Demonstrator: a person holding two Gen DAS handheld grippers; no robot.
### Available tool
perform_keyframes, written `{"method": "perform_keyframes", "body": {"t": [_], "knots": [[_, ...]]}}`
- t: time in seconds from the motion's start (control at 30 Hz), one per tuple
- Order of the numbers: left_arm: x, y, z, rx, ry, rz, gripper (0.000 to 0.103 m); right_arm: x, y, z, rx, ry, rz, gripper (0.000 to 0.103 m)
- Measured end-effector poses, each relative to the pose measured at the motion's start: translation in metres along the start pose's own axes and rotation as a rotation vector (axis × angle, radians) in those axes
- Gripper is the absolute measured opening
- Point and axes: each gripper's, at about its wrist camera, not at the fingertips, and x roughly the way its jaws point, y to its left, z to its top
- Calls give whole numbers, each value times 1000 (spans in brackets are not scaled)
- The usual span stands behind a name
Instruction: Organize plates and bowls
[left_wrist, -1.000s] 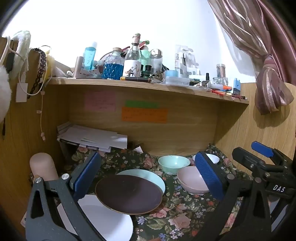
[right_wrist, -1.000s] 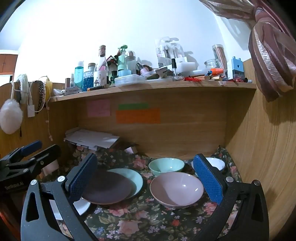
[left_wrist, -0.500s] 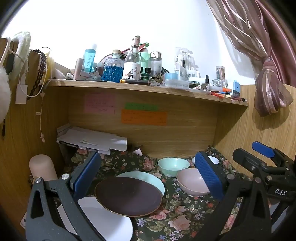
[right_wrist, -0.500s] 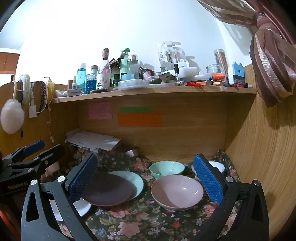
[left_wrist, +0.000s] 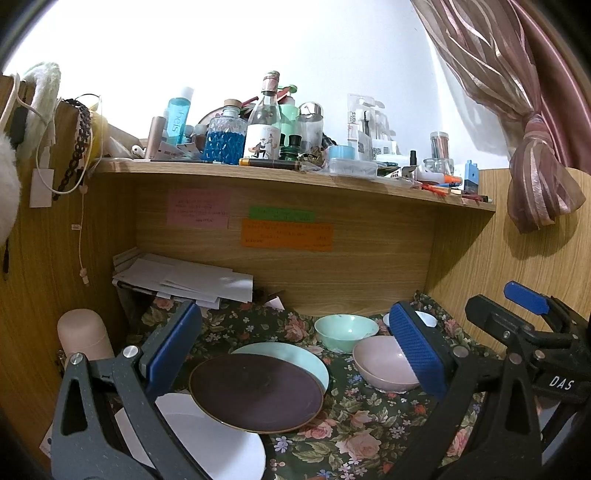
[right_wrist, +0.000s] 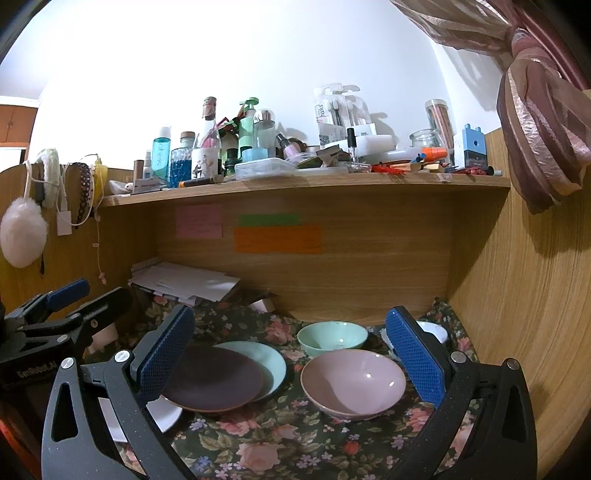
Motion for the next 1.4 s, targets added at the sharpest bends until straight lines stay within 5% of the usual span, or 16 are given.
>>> {"method": "perform_keyframes", "body": {"t": [1.4], "knots": [[2,4,1,11,1,-3,103,1,3,-1,21,-8,32,103]]}}
